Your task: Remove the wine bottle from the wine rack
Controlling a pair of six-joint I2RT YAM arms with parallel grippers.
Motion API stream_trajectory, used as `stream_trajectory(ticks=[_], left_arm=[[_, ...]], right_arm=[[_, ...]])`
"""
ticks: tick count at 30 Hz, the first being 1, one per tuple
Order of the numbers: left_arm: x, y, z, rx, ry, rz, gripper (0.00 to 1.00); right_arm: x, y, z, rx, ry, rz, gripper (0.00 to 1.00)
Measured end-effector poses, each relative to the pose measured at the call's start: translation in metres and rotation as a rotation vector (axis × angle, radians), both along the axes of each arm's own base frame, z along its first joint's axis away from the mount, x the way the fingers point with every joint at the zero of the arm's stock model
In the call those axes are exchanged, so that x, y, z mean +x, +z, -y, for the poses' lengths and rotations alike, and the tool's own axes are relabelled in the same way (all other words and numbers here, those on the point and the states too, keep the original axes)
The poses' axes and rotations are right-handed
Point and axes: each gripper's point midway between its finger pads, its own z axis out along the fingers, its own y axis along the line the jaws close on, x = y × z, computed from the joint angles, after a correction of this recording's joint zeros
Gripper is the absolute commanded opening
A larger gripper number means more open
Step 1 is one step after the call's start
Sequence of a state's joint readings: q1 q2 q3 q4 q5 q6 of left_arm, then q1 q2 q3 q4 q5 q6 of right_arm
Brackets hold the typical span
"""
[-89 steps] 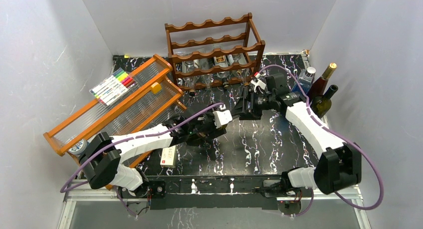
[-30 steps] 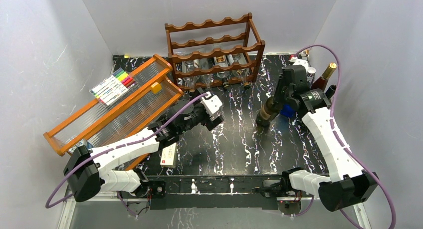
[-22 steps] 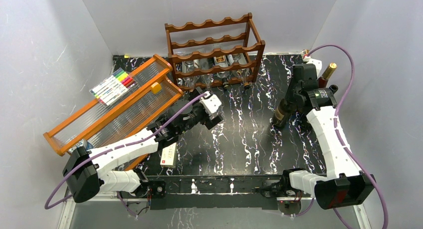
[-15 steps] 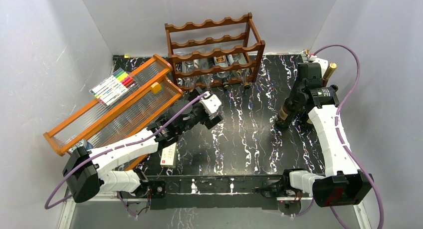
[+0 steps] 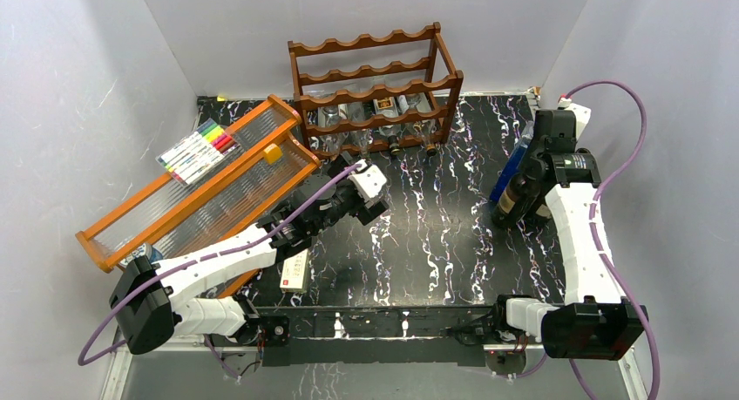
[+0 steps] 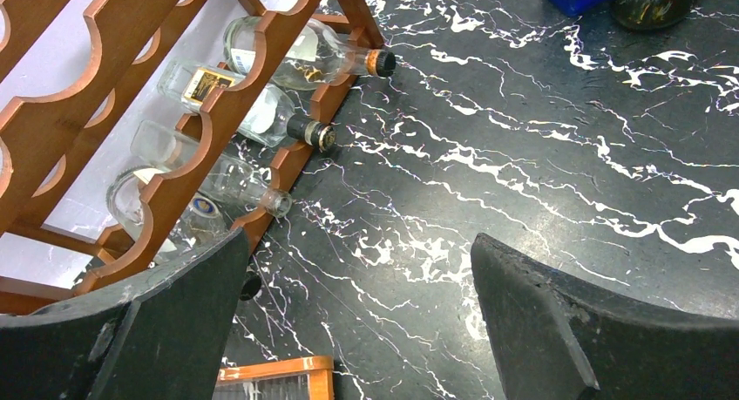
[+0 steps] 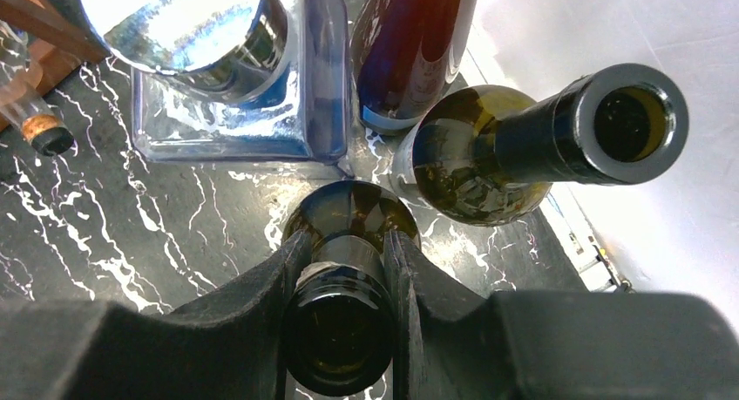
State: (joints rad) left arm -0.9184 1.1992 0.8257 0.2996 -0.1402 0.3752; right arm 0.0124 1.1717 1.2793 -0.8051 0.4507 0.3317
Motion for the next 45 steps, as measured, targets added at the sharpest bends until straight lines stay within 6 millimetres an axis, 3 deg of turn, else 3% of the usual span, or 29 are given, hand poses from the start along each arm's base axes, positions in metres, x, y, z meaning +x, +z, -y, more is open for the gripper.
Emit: stream_trajectory(ticks=[3, 9, 13, 16, 21, 24, 29, 33, 38, 41, 45], left_arm=[[0.0, 0.0, 0.0, 0.002, 0.001, 0.002, 0.98], [0.001, 0.0, -0.002, 0.01, 0.006, 0.01, 0.98], [0.002, 0.0, -0.002, 0.015, 0.01, 0.015, 0.98], [0.003, 0.0, -0.003, 0.018, 0.012, 0.018, 0.98], [0.003, 0.001, -0.004, 0.02, 0.015, 0.021, 0.98], [0.003, 0.003, -0.004, 0.016, 0.015, 0.025, 0.98], [0.001, 0.009, -0.006, 0.003, 0.016, 0.035, 0.98], [0.001, 0.01, -0.006, 0.001, 0.016, 0.035, 0.98], [0.0, 0.013, -0.007, -0.005, 0.016, 0.039, 0.98], [-0.001, 0.019, -0.009, -0.021, 0.017, 0.05, 0.98], [-0.001, 0.026, -0.014, -0.037, 0.032, 0.07, 0.98]], right_arm=[[0.003, 0.0, 0.003, -0.011, -0.011, 0.016, 0.0], [0.005, 0.0, 0.005, -0.019, -0.021, 0.043, 0.2], [0.005, 0.0, 0.005, -0.02, -0.022, 0.043, 0.41], [0.005, 0.0, 0.004, -0.018, -0.018, 0.042, 0.63], [0.003, 0.004, 0.001, -0.017, 0.013, 0.05, 0.82], [0.0, 0.017, -0.004, -0.004, 0.047, 0.073, 0.89], [-0.002, 0.06, -0.015, 0.017, 0.12, 0.184, 0.94], [0.0, 0.098, -0.049, 0.078, 0.311, 0.304, 0.98], [0.009, 0.124, -0.12, 0.233, 0.649, 0.418, 0.98], [0.024, 0.121, -0.158, 0.294, 0.769, 0.418, 0.98], [0.04, 0.082, -0.23, 0.304, 0.898, 0.283, 0.98]])
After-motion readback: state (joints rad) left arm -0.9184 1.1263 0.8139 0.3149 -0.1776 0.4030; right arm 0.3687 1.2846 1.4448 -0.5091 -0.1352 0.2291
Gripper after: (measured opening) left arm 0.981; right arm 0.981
